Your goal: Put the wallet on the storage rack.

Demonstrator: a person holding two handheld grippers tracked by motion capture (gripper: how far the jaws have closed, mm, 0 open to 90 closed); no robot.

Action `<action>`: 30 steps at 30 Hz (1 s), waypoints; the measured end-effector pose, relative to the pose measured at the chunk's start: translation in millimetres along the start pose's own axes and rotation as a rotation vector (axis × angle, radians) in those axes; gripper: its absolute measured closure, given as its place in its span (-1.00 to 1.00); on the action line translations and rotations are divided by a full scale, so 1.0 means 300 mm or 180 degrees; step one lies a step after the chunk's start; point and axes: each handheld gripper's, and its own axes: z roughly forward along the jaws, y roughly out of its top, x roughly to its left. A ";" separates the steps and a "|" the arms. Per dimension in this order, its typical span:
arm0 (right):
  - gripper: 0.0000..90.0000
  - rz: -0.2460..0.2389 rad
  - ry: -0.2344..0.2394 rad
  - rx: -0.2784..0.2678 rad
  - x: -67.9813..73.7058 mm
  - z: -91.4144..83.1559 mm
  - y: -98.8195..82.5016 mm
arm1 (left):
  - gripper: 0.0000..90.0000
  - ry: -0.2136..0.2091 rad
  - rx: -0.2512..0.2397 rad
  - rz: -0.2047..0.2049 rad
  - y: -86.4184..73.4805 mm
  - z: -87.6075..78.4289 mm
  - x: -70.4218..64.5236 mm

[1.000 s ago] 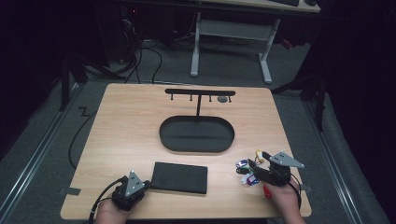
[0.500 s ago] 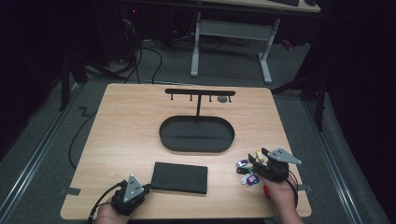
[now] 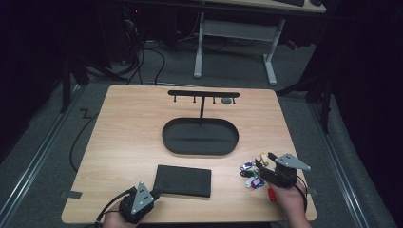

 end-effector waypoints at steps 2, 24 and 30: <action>-0.15 0.0046 -0.0010 0.0006 -0.011 -0.007 -0.006 | 0.91 0.0047 0.0004 -0.0060 -0.006 0.001 0.022; -0.13 0.0132 -0.0060 0.0021 -0.042 -0.049 -0.031 | 0.94 -0.0092 0.0262 -0.0005 -0.015 0.059 0.021; -0.13 0.0133 -0.0058 0.0028 -0.042 -0.047 -0.032 | 0.85 -0.0257 0.0235 0.0214 0.016 0.078 -0.049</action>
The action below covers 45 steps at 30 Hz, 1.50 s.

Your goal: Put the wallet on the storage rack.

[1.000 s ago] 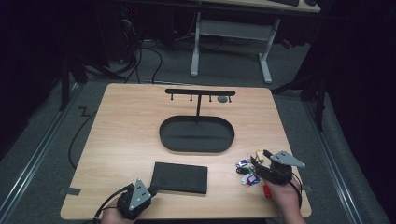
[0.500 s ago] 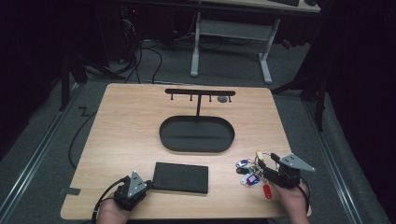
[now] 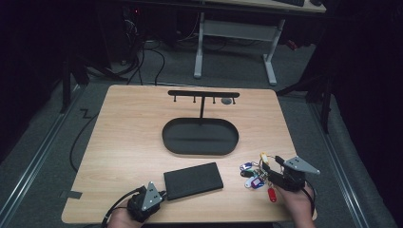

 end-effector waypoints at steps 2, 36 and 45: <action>-0.13 -0.0005 0.0004 -0.0002 -0.002 0.000 -0.002 | 0.82 -0.0032 -0.0007 0.0033 0.006 0.004 -0.008; -0.13 0.0117 -0.0066 0.0119 -0.042 -0.053 -0.064 | -0.06 -0.0361 -0.0208 0.0369 0.183 0.145 -0.046; -0.13 0.0111 -0.0046 0.0120 -0.037 -0.047 -0.061 | 0.09 -0.0115 -0.0179 0.0827 0.195 0.192 -0.098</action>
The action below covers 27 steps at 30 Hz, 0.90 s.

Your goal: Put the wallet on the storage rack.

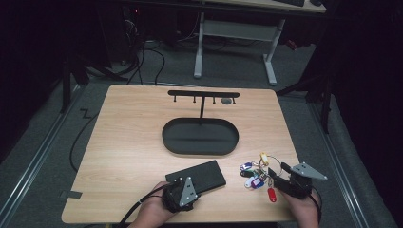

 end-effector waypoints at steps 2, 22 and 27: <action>-0.13 0.0006 0.0001 0.0005 -0.001 0.001 0.000 | 0.11 0.0117 0.0024 0.0174 -0.005 0.002 -0.018; -0.13 0.0039 0.0065 0.0002 0.003 0.014 0.009 | 0.59 0.0268 -0.0073 0.0240 -0.016 -0.020 -0.037; -0.13 0.0053 0.0072 -0.0001 0.001 0.015 0.008 | 0.73 0.0295 -0.0272 0.0042 -0.011 -0.056 -0.012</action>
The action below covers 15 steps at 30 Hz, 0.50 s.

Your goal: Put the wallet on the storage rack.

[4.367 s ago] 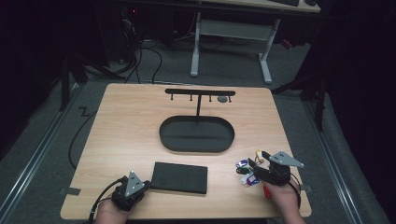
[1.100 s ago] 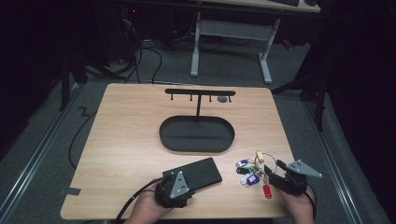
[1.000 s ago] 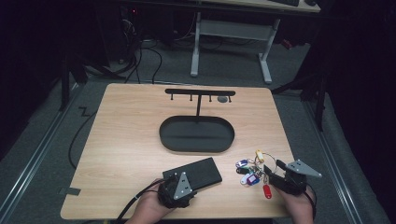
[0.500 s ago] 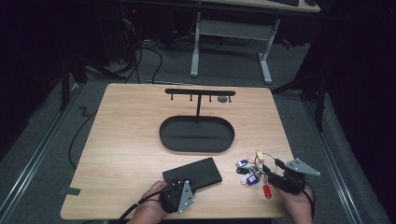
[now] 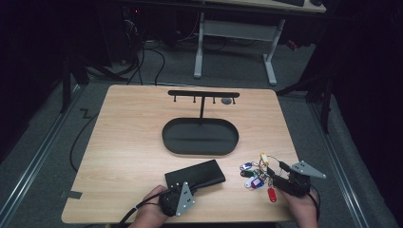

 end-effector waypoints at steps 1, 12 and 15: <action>-0.13 0.0001 0.0001 0.0000 0.000 0.000 0.000 | 0.74 0.0001 -0.0038 -0.0053 -0.001 -0.010 0.012; -0.13 -0.0005 0.0002 -0.0007 0.000 -0.001 0.002 | 0.80 0.0078 -0.0239 -0.0307 -0.014 -0.068 0.068; -0.13 0.0001 0.0001 -0.0005 0.000 -0.001 0.001 | 0.81 0.0093 -0.0287 -0.0364 -0.017 -0.085 0.081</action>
